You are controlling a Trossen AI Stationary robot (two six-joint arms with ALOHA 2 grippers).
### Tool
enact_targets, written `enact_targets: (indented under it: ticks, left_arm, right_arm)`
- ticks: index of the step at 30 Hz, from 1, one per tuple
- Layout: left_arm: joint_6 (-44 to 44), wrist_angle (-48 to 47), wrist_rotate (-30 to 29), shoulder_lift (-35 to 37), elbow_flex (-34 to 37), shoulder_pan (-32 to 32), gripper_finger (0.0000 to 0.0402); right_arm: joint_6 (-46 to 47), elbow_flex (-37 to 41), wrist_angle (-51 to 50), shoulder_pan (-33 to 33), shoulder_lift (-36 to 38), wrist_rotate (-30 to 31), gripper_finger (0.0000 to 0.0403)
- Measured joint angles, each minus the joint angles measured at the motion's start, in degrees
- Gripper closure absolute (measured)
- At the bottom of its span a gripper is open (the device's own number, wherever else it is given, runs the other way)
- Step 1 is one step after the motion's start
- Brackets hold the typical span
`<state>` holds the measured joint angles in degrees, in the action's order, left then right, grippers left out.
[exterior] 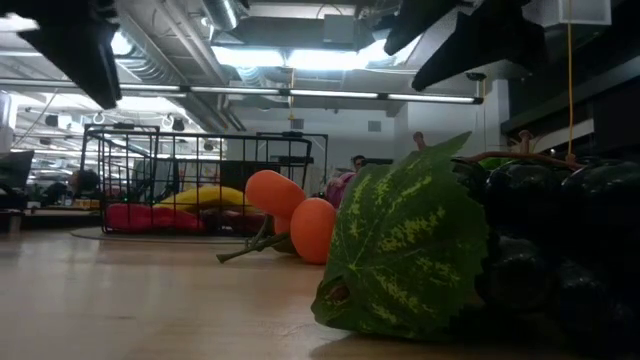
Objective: Build produce basket
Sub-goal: Put the cucumber into the wire basket
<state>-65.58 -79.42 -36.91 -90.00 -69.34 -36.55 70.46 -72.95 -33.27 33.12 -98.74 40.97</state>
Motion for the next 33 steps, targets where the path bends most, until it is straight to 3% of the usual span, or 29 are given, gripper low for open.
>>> enact_targets:
  ticks: [5, 12, 18, 33]
  left_arm:
    - [-0.31, 0.02, -0.01, 0.0, 0.0, -3.98, 0.0177]
    - [-0.65, 0.98, -0.05, 0.0, 0.0, -7.57, 0.0177]
    - [-1.47, 1.1, -1.82, 0.0, 0.0, -8.94, 0.0177]
    - [-1.53, 1.28, -1.86, 0.0, 0.0, -8.86, 0.0177]
  right_arm:
    - [-0.03, 0.0, 0.76, 0.0, 0.0, -0.54, 0.0182]
    - [-5.14, -0.04, 1.17, 1.16, -0.64, -20.76, 0.0182]
    - [-11.38, -0.02, 0.72, 2.67, -5.41, -26.52, 0.0182]
    - [-18.21, 0.11, 0.8, 2.25, -14.02, -25.3, 0.0182]
